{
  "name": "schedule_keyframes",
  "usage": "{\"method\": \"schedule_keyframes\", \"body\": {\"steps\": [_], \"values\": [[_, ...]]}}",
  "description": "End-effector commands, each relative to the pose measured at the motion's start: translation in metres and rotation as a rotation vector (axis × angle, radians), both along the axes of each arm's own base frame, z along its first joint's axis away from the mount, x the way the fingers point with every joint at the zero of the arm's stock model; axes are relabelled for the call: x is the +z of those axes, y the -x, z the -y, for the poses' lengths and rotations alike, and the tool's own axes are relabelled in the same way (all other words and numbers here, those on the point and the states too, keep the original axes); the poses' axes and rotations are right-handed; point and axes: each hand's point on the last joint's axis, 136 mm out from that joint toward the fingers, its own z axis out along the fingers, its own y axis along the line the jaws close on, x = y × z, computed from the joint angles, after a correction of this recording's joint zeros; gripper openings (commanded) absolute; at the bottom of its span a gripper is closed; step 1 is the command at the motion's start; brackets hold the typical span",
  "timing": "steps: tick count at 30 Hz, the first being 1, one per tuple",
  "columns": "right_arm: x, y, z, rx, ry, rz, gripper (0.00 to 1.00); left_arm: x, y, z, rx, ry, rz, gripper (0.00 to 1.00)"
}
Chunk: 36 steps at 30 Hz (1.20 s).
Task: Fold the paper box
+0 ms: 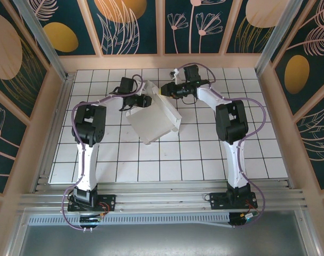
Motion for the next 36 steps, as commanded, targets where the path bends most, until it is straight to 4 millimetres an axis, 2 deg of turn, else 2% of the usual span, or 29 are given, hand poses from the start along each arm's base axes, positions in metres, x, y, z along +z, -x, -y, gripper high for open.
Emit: {"method": "schedule_keyframes", "body": {"steps": [1,4,7,15,23,31,36], "values": [[-0.01,0.006,0.006,-0.009,0.037,-0.02,0.43,0.019,-0.019,-0.011,0.05,-0.044,0.07,0.48],[-0.01,0.007,0.006,-0.008,0.039,-0.023,0.43,-0.004,-0.02,0.003,-0.042,-0.031,-0.034,0.57],[-0.008,0.007,0.007,-0.007,0.039,-0.018,0.43,-0.017,-0.019,0.012,-0.087,-0.018,-0.101,0.6],[-0.011,0.004,0.01,-0.01,0.045,-0.023,0.44,-0.021,-0.008,0.025,-0.173,0.046,-0.142,0.61],[-0.015,0.003,0.016,-0.009,0.041,-0.034,0.44,-0.044,-0.008,0.033,-0.227,0.06,-0.202,0.69],[-0.024,-0.002,0.03,-0.035,0.055,-0.053,0.44,-0.049,0.006,0.04,-0.284,0.115,-0.24,0.69],[-0.03,-0.005,0.039,-0.056,0.056,-0.064,0.44,-0.05,0.012,0.048,-0.33,0.132,-0.248,0.57]]}}
